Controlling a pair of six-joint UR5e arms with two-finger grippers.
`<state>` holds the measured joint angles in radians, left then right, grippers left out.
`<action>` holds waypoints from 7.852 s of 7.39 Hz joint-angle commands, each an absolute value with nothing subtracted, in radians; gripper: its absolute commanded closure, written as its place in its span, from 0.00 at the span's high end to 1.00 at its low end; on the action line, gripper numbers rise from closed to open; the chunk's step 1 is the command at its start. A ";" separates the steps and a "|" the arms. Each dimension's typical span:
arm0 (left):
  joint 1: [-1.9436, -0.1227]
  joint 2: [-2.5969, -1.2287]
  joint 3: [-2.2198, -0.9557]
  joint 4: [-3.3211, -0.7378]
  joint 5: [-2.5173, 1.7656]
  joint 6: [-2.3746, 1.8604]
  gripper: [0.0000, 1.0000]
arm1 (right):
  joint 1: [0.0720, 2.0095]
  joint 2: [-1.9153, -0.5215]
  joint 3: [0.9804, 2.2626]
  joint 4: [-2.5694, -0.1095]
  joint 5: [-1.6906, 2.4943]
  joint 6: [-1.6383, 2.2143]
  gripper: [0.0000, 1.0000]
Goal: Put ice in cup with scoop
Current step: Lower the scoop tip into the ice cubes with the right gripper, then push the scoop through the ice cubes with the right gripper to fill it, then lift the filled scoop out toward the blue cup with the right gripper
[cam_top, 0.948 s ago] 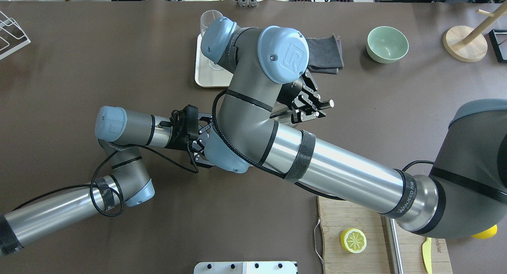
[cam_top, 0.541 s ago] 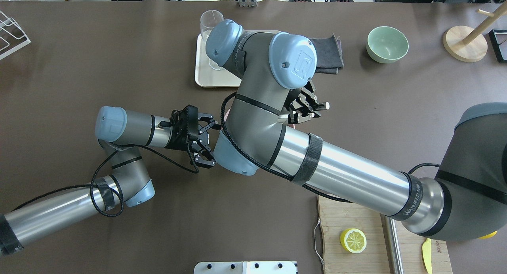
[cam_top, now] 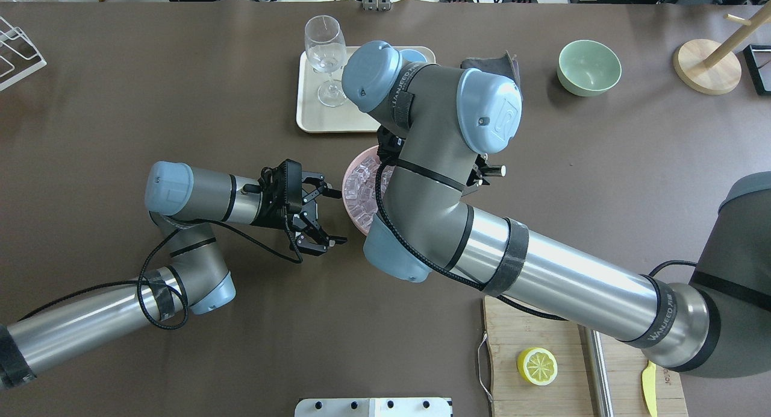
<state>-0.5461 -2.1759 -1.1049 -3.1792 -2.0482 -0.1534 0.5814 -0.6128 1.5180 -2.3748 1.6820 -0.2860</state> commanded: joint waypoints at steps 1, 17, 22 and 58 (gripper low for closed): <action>-0.546 -2.184 -1.104 -3.145 -2.046 -0.153 0.99 | 0.581 -0.664 1.610 -2.368 1.692 -0.249 0.00; -0.545 -2.209 -1.103 -3.080 -2.046 -0.153 0.99 | 0.543 -0.877 1.890 -2.126 1.753 -0.017 0.00; -0.545 -2.207 -1.104 -3.080 -2.048 -0.153 0.99 | 0.548 -0.804 1.904 -2.463 1.758 -0.207 0.00; -0.581 -2.151 -1.267 -2.852 -2.112 -0.149 0.99 | 0.842 -1.042 1.845 -1.660 1.973 0.371 0.00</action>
